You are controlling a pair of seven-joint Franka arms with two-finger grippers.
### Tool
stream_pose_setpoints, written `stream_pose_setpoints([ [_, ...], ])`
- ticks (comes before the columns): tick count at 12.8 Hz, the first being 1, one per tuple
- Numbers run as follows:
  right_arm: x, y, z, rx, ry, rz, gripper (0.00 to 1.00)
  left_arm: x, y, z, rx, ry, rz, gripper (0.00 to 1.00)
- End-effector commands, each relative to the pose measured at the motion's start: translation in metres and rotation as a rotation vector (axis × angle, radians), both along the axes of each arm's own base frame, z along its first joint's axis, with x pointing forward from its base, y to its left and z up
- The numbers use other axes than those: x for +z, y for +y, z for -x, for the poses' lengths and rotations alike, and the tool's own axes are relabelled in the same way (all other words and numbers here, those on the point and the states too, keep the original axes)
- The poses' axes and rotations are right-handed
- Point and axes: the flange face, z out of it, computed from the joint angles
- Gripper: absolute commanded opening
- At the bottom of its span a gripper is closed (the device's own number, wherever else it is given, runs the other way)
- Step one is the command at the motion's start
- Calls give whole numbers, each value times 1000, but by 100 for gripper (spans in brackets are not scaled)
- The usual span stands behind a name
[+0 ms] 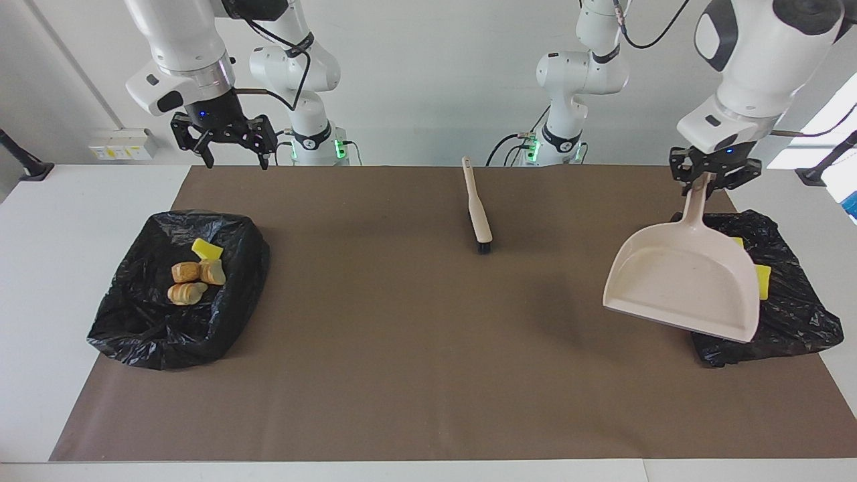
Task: Sweep and dump trash in bin
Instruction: 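Bring the empty dustpan back over the mat with the left gripper, then lower the dustpan onto the mat center and open the left gripper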
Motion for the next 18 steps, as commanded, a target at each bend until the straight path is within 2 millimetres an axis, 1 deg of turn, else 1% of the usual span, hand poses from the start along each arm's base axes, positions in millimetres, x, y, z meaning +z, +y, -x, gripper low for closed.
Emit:
stream_pose_setpoints([
  [1,8,-12,8,-20,8,-24,100,-23,-60,6,186,-92,115,0],
  [2,8,-24,8,-41,10,-26,100,-38,-79,3,246,-114,175,0],
  [3,9,-34,8,-57,9,-28,100,-48,-98,1,280,-121,216,0],
  [4,9,-44,8,-58,8,-32,100,-62,-125,0,275,-112,254,0],
  [5,6,-52,8,-58,14,-33,100,-70,-148,-3,278,-127,317,0],
  [6,5,-59,9,-75,18,-36,100,-72,-168,-2,281,-139,370,0],
  [7,3,-58,9,-84,23,-42,100,-81,-189,3,270,-128,378,0],
  [8,5,-57,10,-82,18,-45,100,-101,-215,5,275,-109,369,0],
  [9,3,-57,11,-82,23,-45,100,-134,-247,6,273,-107,362,0],
  [10,4,-56,13,-82,23,-45,100,-159,-274,9,246,-116,363,0],
  [11,3,-55,12,-80,18,-45,100,-176,-293,14,219,-113,359,0],
  [12,4,-52,12,-76,17,-43,100,-184,-311,24,188,-106,356,0],
  [13,4,-50,11,-74,14,-43,100,-196,-320,31,167,-98,350,0],
  [16,4,-52,11,-76,12,-43,100,-222,-332,49,146,-90,343,0],
  [17,4,-54,11,-76,14,-44,100,-235,-343,57,146,-74,333,0],
  [18,4,-54,11,-76,12,-44,100,-244,-346,57,172,-65,332,0],
])
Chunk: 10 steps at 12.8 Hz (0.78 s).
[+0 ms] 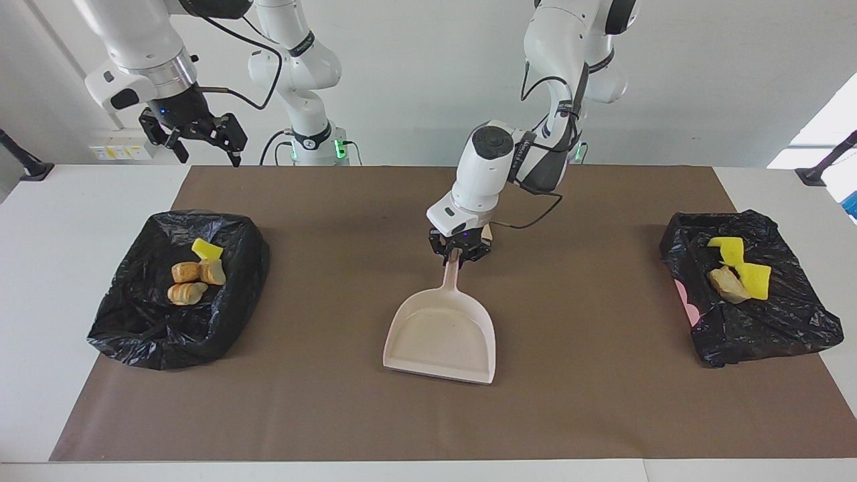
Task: Sweep and dump trash in bin
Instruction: 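Lower the dustpan onto the mat center and open the left gripper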
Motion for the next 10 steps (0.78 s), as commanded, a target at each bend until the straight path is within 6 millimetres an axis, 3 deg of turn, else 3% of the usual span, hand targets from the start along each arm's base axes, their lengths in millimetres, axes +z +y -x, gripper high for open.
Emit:
stream_pose_setpoints([
  [1,2,-2,7,12,3,-20,100,-12,-5,7,46,4,17,0],
  [3,2,-2,7,12,3,-20,100,-13,-5,8,76,14,15,0],
  [4,2,-2,7,12,3,-20,100,-10,-5,5,116,14,23,38],
  [5,2,-2,8,12,6,-20,100,-8,-3,3,192,18,30,99],
  [8,2,-1,8,13,6,-20,100,25,14,-2,247,22,47,100],
  [10,2,-1,7,13,5,-20,100,44,51,-16,282,50,28,100],
])
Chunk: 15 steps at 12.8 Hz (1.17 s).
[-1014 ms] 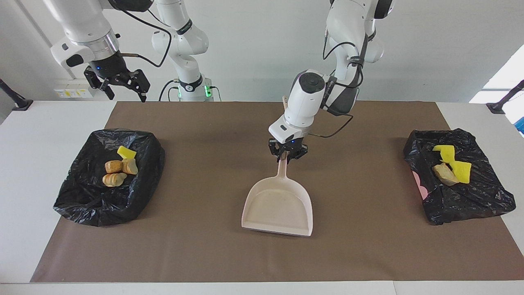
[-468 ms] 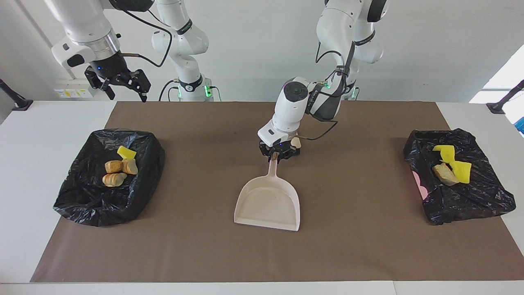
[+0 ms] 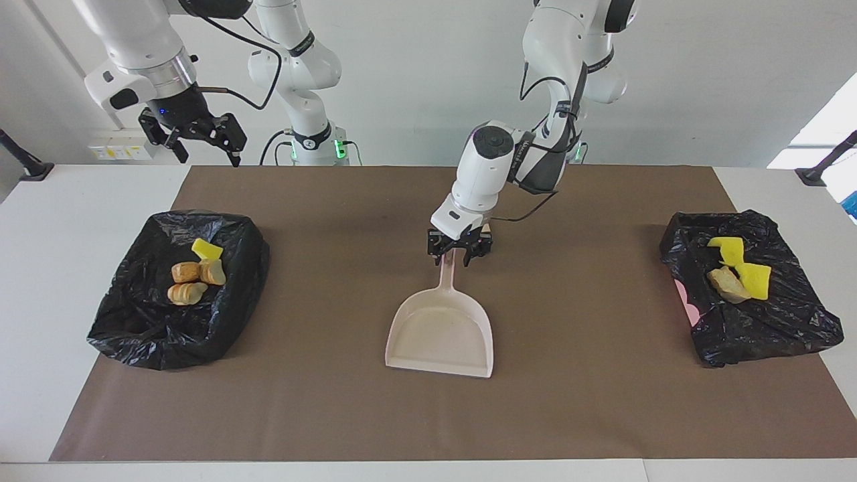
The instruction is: Sweep and dump trash in bin
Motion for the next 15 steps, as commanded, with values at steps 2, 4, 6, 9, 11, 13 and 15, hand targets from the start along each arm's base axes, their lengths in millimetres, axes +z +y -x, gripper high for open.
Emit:
stream_pose_setpoints([
  [2,2,-1,7,13,5,-20,100,49,65,-19,73,25,4,100],
  [4,2,-1,7,13,5,-20,100,81,108,-28,97,16,17,100],
  [6,2,-1,7,13,5,-20,100,113,160,-34,101,21,18,100],
  [9,2,-1,7,13,5,-20,100,132,234,-45,122,18,-69,100],
  [11,2,-1,7,13,5,-20,100,146,279,-49,112,13,-118,100],
  [13,2,-1,7,13,5,-20,100,165,322,-43,80,11,-121,100],
  [15,2,-1,7,13,5,-20,100,192,361,-27,19,14,-121,100],
])
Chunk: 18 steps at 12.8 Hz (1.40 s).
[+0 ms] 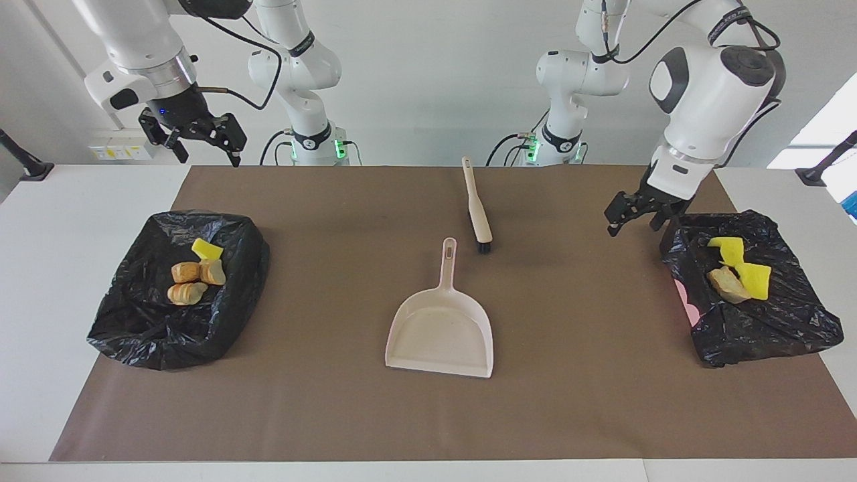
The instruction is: Sweep and dump trash in bin
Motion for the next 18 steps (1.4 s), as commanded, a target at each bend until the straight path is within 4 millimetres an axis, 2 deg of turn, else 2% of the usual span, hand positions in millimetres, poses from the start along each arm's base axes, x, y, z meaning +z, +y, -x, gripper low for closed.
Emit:
stream_pose_setpoints([
  [1,2,-1,7,13,5,-20,100,47,47,26,-58,-10,-12,100],
  [2,2,-1,7,13,5,-20,100,63,62,38,-83,-6,-11,100],
  [5,2,-1,7,13,5,-20,100,100,82,61,-149,30,-20,100],
  [8,2,-1,7,13,5,-20,100,145,75,70,-183,-5,-47,100],
  [9,2,-1,7,13,5,-20,100,154,71,71,-192,-9,-55,100],
  [11,2,-1,7,13,5,-20,100,165,62,74,-210,-18,-70,100],
  [12,2,-1,7,13,5,-20,100,168,51,75,-229,-24,-75,100],
  [14,2,-1,7,13,5,-20,100,177,49,84,-240,-52,-66,100],
  [15,2,-1,7,13,5,-20,100,170,49,86,-253,-42,-64,100],
  [18,2,-3,7,8,3,-20,100,168,48,82,-236,-50,-64,100],
])
